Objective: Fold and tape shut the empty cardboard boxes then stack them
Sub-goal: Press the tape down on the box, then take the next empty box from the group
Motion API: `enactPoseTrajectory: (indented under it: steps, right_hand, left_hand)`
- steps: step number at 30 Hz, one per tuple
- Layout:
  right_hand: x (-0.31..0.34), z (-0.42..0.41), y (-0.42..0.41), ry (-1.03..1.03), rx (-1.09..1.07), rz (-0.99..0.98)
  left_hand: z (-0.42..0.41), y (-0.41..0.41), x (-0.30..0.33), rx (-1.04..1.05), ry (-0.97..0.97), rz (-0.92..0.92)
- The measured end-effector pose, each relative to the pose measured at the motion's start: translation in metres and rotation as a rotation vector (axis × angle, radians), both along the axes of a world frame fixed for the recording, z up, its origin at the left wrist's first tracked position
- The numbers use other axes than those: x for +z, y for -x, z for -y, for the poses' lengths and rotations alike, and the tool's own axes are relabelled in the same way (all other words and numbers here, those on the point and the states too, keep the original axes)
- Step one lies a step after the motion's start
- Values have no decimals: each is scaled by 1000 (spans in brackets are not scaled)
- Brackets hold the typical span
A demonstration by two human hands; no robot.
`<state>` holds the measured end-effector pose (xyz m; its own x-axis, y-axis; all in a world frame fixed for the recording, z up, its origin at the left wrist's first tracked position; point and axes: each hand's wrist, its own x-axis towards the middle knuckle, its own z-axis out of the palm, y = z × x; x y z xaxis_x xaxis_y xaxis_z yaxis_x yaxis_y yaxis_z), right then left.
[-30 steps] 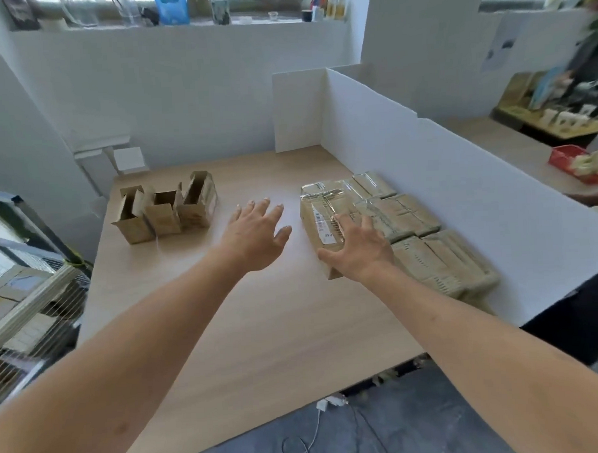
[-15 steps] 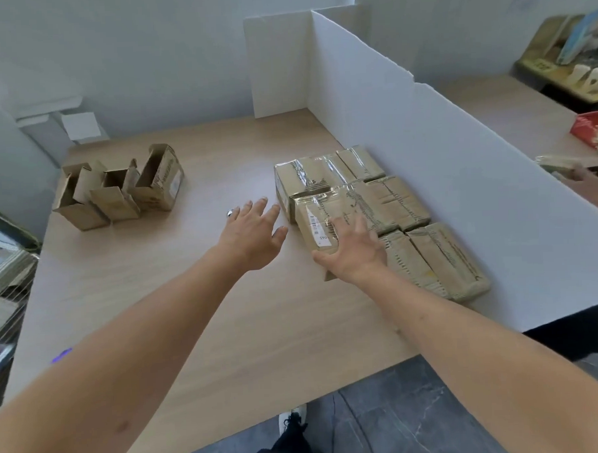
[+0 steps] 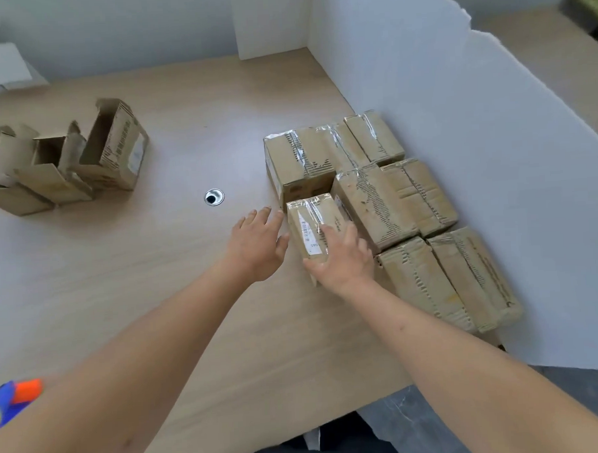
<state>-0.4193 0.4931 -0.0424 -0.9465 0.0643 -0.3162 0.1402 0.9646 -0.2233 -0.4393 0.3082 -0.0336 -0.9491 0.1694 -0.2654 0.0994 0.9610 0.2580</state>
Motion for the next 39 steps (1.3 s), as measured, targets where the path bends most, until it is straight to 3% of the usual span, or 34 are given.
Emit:
enactPoseTrajectory:
  steps: [10, 18, 26, 39]
  right_hand:
    - [-81, -9, 36, -64, 42, -40]
    - [-93, -24, 36, -129, 254, 29]
    - [-52, -31, 45, 30, 357, 111]
    - [62, 9, 37, 99, 675, -79]
  left_hand:
    - [-19, 17, -69, 117, -41, 67]
    - [-46, 9, -78, 160, -49, 94]
    - [-53, -3, -40, 216, -5, 22]
    - [0, -51, 51, 355, 42, -142]
